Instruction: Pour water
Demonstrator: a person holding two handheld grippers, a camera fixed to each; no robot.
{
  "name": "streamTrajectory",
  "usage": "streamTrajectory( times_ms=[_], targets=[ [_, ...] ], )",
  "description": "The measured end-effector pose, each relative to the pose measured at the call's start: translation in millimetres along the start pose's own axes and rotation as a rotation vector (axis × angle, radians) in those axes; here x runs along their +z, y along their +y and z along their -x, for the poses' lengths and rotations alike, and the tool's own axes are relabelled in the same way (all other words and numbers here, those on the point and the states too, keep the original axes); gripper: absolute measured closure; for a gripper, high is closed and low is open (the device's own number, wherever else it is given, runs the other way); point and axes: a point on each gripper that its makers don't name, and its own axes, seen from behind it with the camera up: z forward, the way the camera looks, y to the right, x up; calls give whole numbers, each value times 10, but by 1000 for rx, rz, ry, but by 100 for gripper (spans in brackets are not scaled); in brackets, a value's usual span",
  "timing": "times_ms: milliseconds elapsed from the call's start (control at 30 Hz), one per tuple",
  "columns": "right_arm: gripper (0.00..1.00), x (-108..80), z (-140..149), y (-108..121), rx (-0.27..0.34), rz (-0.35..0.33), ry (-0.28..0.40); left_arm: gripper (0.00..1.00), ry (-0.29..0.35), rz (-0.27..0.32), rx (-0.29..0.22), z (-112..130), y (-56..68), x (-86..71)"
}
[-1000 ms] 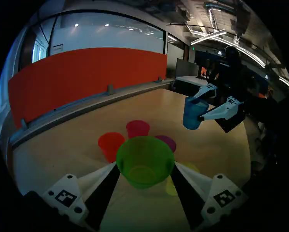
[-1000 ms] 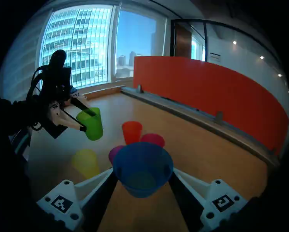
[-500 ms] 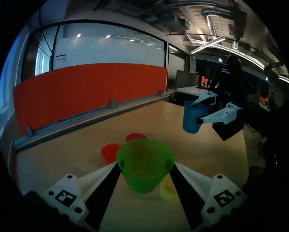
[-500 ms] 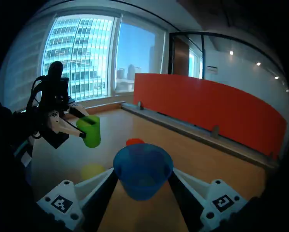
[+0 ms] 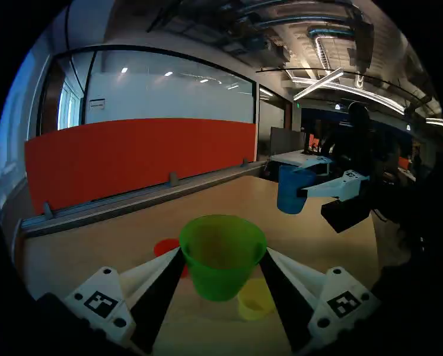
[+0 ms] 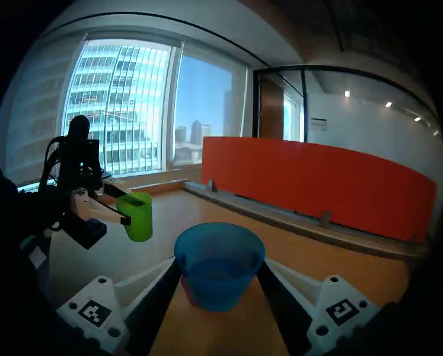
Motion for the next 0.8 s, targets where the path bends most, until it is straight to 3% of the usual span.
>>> streamTrajectory(
  times_ms=[500, 800],
  targets=[
    [11, 54, -210, -72, 6, 1, 90, 13, 70, -6, -22, -124, 55, 16],
    [11, 86, -237, -52, 2, 5, 100, 13, 93, 1, -11, -163, 108, 35]
  ],
)
